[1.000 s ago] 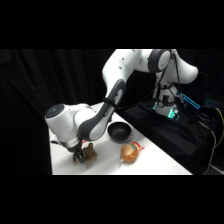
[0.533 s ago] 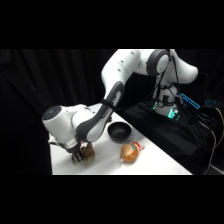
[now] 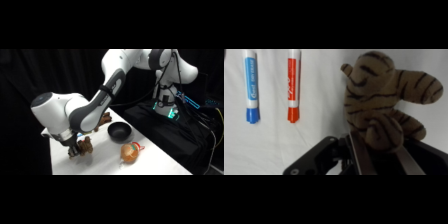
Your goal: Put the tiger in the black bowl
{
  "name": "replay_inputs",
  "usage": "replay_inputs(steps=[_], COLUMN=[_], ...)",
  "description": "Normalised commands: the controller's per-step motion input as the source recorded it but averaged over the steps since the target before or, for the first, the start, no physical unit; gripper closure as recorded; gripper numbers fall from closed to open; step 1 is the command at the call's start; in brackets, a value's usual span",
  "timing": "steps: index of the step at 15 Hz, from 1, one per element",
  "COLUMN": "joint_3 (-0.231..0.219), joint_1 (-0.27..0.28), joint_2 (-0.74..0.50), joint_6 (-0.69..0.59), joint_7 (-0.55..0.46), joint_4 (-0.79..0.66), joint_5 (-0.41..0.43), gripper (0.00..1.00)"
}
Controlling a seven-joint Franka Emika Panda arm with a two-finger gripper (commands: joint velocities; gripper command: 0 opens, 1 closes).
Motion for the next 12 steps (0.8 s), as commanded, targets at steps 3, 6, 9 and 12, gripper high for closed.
replay_inputs(steps=[3,6,9,12], joint_3=[-0.004,0.024,0.034,0.031], joint_1=[0.072,0.057,0.013,-0.056], joint_2=[-0.9,-0.89,-0.81,-0.74], joint_6=[-0.15,0.03,0.21,0.36], joint_7=[0.07,0.06,0.04,-0.01], joint_4=[-0.87,-0.99,-0.99,-0.99], joint_5=[-0.025,-0.049,-0.067,-0.048], gripper=[0.91,0.9,0.9,0.9])
